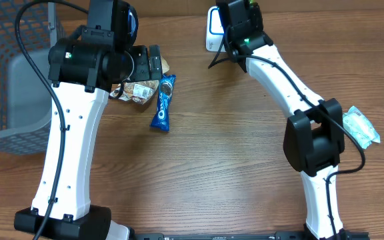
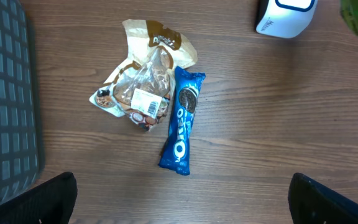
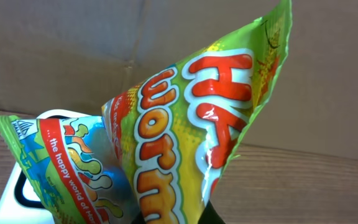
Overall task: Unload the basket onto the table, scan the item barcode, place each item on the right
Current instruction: 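Hold the Haribo bag up in front of the scanner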
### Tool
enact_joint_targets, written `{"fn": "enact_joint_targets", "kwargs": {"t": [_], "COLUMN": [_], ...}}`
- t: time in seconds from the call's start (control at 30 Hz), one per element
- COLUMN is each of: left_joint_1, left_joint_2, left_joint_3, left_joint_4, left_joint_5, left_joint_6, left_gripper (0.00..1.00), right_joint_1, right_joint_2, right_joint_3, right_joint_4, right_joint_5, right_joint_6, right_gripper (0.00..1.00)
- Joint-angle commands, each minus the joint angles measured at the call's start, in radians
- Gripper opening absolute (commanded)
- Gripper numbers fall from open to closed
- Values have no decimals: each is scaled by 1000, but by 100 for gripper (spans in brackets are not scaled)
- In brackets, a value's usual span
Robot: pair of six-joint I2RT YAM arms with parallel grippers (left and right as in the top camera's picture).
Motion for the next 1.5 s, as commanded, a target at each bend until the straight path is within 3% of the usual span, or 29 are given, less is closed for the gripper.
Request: {"fn": "enact_joint_targets", "kwargs": {"t": [0.0, 0.27, 0.5, 1.1, 1.17, 1.3, 1.47], "left_joint_1": [2, 2, 2, 2, 2, 2, 2], "left_joint_2": [8, 8, 8, 8, 8, 8, 8], "left_joint_3": [1, 1, 1, 1, 1, 1, 1], "left_joint_4": [3, 3, 3, 3, 3, 4, 3], "left_joint_5": [4, 4, 4, 4, 4, 4, 4], "left_joint_6": [-9, -9, -9, -9, -9, -9, -9], "left_gripper": [99, 100, 100, 100, 100, 100, 100], "right_joint_1": [1, 8, 35, 32, 31, 33, 35], "right_joint_2": [23, 82, 87, 98, 98, 63, -85], "right_joint_3": [1, 1, 1, 1, 2, 11, 11], "right_joint_4": [60, 201, 228, 284, 291, 293, -68], "right_joint_5": [31, 58, 61, 92, 197, 503, 338], "right_joint_6": [-37, -247, -469, -509, -474, -188, 49], "right_gripper": [4, 4, 4, 4, 4, 3, 3]}}
